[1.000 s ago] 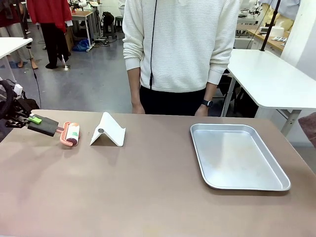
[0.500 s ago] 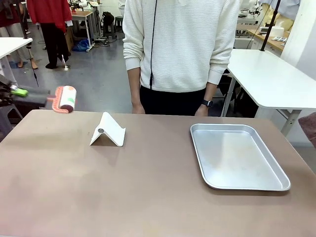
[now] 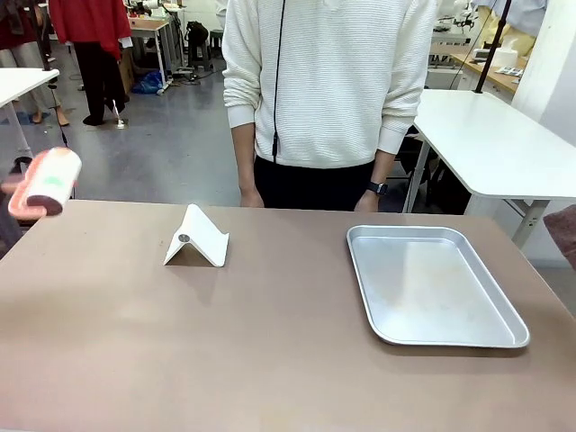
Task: Clean the surface of the table.
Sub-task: Clean the area not pointed to by the person, then return the Lint Roller and towel to their original positions.
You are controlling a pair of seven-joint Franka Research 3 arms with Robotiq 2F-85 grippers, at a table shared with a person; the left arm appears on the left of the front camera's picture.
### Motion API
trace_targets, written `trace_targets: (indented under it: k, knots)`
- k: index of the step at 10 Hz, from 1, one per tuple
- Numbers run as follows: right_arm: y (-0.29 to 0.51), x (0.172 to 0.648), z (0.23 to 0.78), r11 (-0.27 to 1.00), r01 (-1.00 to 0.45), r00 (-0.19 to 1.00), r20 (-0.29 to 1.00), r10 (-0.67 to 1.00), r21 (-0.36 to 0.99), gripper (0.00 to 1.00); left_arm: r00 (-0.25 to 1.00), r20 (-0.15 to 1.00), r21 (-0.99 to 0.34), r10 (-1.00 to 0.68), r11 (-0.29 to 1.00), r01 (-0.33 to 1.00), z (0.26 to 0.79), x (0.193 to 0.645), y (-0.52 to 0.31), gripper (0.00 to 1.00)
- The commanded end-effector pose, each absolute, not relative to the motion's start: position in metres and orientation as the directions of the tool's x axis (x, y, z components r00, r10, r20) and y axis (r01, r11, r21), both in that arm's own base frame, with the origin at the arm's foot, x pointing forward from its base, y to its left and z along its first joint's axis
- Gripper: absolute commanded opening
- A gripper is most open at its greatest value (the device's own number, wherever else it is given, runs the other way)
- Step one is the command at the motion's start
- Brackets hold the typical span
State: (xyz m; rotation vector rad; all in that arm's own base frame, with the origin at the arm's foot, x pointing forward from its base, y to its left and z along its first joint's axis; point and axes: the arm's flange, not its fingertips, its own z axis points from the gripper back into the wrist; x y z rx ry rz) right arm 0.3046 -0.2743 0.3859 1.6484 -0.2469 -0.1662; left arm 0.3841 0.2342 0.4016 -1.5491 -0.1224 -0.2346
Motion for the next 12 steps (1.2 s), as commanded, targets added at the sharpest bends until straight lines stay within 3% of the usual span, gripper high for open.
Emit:
trace_targets:
  k: [1,4,5,12]
  knots:
    - [-0.272,0.302,0.391,-0.089,-0.063,0.967,0.039,-0.253,0.994,0.0,0.976,0.215,-0.975,-0.03,0.053,0.216,0.397,0.369,0.288,0.04]
    - [-0.272,0.302,0.391,-0.089,-0.063,0.967,0.039,-0.253,0.994,0.0,0.984,0.157,-0.987,0.085,0.047,0.153,0.366,0.361,0.324,0.04]
    - [-0.272,0.302,0.391,-0.089,-0.063,0.967,0.039,-0.253,0.994,0.0,0.984,0.178,-0.982,0.029,0.066,0.175,0.374,0.358,0.296,0.04]
    - [-0.272,0.302,0.391,-0.089,-0.063,0.967,0.039,-0.253,0.994,0.0,0.984,0.178,-0.982,0.029,0.066,0.175,0.374,0.358,0.296,0.04]
